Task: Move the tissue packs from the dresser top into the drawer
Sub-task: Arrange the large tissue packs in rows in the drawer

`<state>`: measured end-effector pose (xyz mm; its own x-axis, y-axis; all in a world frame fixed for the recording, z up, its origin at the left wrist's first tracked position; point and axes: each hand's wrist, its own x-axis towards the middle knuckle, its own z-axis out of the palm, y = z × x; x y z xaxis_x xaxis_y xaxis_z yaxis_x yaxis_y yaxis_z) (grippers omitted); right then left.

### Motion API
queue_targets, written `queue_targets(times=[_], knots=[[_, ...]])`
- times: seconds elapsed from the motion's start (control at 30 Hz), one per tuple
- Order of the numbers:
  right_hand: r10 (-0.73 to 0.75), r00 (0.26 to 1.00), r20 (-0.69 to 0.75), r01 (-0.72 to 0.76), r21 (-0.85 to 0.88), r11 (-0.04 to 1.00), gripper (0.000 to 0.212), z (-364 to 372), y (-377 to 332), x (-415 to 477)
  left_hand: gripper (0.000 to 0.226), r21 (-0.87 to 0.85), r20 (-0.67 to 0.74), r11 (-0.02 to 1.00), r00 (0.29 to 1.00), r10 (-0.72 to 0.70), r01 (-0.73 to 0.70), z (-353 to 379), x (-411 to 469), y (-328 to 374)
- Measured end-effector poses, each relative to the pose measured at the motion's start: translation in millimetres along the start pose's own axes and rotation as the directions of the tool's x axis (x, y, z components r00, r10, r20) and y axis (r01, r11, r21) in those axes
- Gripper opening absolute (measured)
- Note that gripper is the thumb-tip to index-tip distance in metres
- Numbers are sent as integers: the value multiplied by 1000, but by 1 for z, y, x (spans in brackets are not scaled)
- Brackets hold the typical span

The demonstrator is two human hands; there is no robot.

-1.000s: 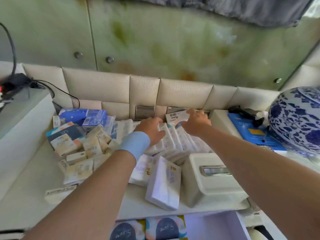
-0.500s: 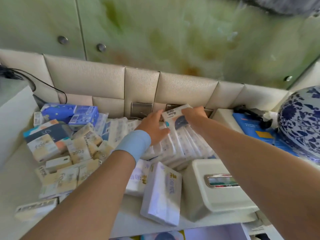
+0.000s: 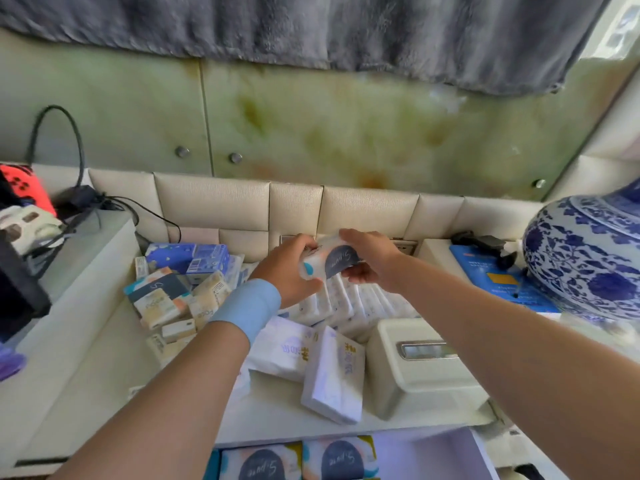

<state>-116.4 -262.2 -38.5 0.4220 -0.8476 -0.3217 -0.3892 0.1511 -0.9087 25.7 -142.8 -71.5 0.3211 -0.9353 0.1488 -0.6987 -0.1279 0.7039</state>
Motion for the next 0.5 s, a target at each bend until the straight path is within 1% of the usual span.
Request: queue_targets(times=[0.07,0.1,0.17,0.23,0.3,0.4,0.47,0.5], knots=[[-11,1000,15,10,80,997,47,3,6,-17,56,-4,8,999,999,-47,47,-13,-15,7],[-11,1000,22,9,93,996,45,4,9,-28,53,-11,13,997,997,-75,75,-17,-22,10],[-16,999,48,13,57,998,42,5,20,-47,47,-11,50,993,992,-119,119,-23,-39,17],[-35,996,86,34,9,999,42,7,34,-63,44,29,114,990,983,-141,139,-23,-57,19],[-33,991,127,30,24,999,48,16,44,-76,43,87,138,986,979,-153,142,-22,-74,17],[-45,983,177,30,89,996,46,36,44,-84,48,132,75,981,986,-150,139,-31,-89,11],[-70,971,229,45,111,993,44,55,38,-86,57,215,54,969,989,-135,121,-45,-95,4],[-80,962,260,56,101,993,44,65,34,-87,57,263,45,957,990,-137,121,-51,-98,-2]])
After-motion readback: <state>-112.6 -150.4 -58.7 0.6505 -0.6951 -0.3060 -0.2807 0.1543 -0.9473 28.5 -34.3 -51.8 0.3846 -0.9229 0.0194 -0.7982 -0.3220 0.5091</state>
